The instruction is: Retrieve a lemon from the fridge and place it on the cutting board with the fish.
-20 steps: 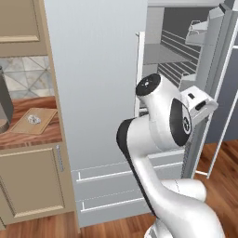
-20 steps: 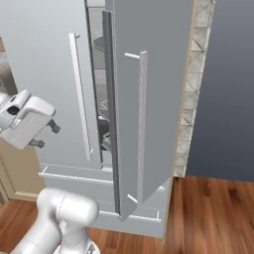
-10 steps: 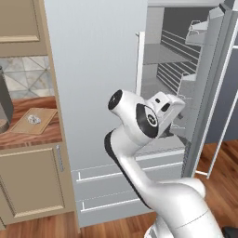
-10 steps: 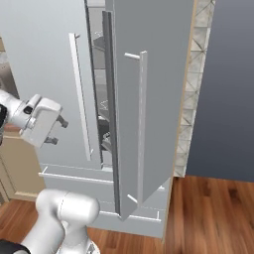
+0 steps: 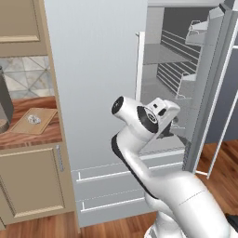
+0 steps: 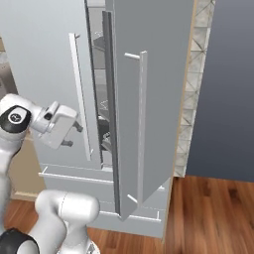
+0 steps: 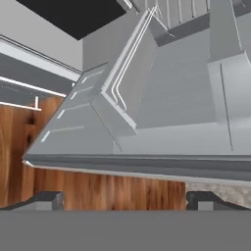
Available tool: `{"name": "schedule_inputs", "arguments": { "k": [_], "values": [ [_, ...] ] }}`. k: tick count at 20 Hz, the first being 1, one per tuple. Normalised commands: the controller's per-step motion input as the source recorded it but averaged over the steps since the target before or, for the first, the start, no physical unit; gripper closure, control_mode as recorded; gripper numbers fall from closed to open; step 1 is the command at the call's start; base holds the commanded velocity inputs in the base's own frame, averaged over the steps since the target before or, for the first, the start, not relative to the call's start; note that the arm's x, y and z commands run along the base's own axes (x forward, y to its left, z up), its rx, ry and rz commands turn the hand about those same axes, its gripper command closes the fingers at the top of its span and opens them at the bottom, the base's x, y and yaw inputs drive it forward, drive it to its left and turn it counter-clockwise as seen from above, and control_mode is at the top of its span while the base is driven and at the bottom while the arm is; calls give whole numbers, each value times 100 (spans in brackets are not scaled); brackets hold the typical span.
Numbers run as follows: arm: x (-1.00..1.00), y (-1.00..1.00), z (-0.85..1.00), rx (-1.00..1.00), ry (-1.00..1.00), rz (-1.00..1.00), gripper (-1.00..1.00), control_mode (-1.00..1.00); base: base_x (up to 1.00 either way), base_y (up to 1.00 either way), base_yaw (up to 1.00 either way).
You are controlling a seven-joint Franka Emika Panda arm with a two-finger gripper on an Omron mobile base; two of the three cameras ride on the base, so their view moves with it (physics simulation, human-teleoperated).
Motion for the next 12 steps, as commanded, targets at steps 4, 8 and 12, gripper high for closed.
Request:
{"name": "schedule_inputs", "arguments": {
  "k": [4,8,12],
  "values": [
    [53,-34,-46,0,0,0,-100,-100,0,0,0],
    [53,-27,-37,0,0,0,-100,-100,0,0,0],
    [50,-18,-33,0,0,0,-100,-100,0,0,0]
  ]
}}
